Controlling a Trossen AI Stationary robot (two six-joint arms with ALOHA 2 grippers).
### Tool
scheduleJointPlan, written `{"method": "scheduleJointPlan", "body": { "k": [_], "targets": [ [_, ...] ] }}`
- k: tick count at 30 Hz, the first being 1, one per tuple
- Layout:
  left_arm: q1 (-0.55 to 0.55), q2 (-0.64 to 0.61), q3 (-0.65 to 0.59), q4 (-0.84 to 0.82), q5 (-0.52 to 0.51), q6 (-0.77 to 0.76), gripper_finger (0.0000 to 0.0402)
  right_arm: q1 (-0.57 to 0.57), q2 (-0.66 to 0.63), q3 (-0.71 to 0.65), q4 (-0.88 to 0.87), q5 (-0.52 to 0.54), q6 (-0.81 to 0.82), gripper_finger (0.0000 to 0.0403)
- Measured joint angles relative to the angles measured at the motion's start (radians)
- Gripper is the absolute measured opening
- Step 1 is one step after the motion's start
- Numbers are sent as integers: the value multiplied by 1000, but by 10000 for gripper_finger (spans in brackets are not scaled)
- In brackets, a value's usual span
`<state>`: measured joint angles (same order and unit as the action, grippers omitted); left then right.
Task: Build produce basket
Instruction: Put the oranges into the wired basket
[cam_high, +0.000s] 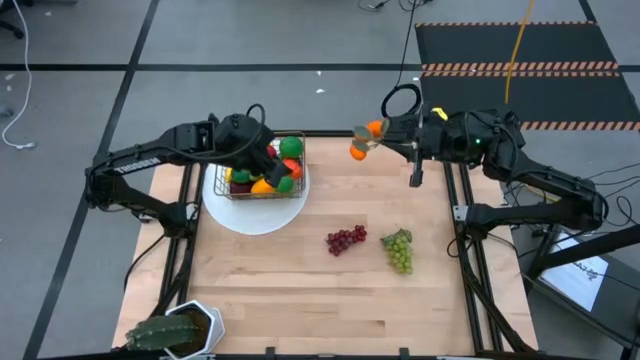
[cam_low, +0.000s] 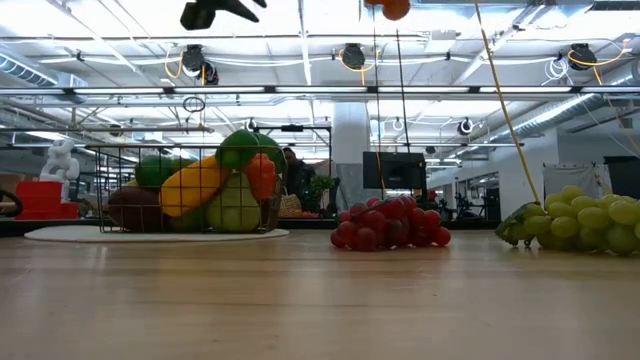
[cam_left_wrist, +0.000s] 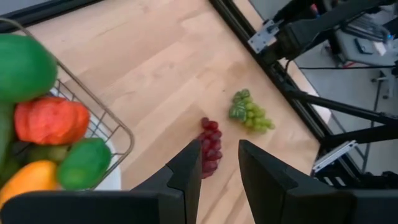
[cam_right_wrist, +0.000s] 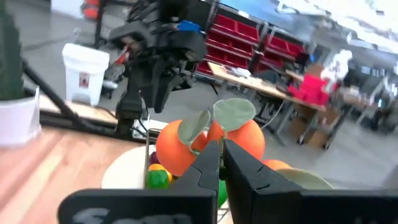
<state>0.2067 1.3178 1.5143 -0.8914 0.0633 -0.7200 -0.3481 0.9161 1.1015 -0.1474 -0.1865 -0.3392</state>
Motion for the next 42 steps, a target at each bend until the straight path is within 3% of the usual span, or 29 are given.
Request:
{"method": "scheduleJointPlan", "body": {
  "k": [10,22,30,42],
  "targets": [
    [-32,0,0,34,-16,-59,106,46,0,0,-12,0,-192,3],
    [-53,0,0,39,-25,-105,106,45,0,0,-10,-1,-134,3],
    [-59,0,0,98,-64,-113,106,58,0,0,6,-1,119,4],
    [-65,0,0,322,-116,-94,106,61,18,0,-6,8,692,5]
  ]
}}
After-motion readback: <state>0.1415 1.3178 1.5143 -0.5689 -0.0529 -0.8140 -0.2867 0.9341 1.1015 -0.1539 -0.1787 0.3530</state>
